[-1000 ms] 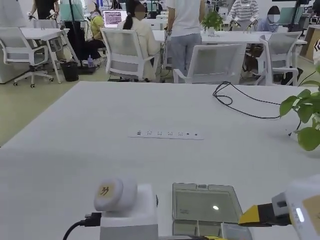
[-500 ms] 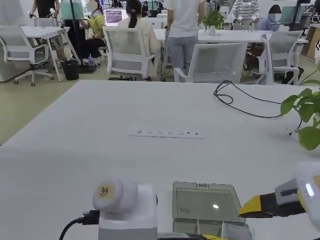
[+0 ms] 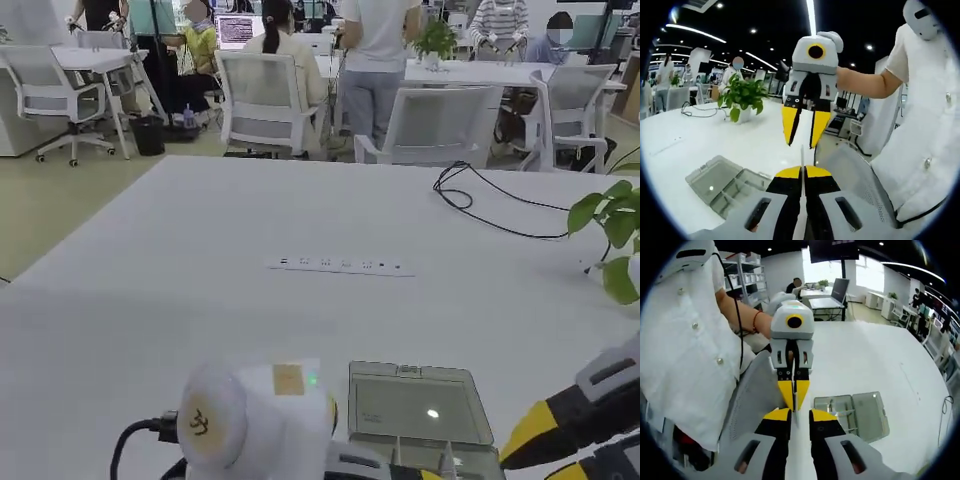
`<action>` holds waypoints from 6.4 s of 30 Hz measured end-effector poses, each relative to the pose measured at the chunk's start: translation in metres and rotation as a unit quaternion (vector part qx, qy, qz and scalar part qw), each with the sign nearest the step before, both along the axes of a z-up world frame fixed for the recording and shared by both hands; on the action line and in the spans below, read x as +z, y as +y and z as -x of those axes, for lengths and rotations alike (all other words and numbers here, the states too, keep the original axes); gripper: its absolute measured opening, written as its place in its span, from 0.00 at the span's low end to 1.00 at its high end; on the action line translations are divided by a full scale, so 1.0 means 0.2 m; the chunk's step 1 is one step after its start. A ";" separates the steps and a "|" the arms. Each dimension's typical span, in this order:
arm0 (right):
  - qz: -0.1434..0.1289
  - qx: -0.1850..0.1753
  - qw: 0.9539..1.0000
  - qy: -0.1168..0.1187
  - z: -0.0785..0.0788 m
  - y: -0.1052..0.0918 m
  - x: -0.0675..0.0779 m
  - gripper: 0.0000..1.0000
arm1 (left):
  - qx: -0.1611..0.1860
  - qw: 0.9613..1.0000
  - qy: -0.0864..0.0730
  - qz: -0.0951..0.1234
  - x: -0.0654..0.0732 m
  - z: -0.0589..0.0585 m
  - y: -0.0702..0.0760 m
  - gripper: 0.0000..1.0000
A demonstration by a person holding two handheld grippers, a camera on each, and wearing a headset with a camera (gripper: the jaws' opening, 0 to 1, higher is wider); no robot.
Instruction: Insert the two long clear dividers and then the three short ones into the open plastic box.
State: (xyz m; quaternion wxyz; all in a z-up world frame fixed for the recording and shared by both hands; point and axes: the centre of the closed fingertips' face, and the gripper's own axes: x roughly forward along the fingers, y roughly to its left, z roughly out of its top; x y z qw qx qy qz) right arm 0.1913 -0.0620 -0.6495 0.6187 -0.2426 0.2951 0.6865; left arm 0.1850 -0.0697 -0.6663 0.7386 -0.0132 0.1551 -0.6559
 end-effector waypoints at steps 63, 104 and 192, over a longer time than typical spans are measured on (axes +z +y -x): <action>0.018 0.016 0.999 -0.027 -0.07 0.00 -0.06 0.03 | 0.050 0.997 -0.028 -0.053 -0.14 -0.04 0.18 0.35; 0.052 -0.045 0.997 -0.028 -0.42 0.01 -0.51 0.03 | 0.100 0.991 -0.015 -0.090 -0.31 -0.14 0.34 0.84; 0.091 -0.042 0.995 -0.029 -0.43 0.06 -0.73 0.15 | 0.094 0.990 -0.001 -0.104 -0.37 -0.13 0.36 0.89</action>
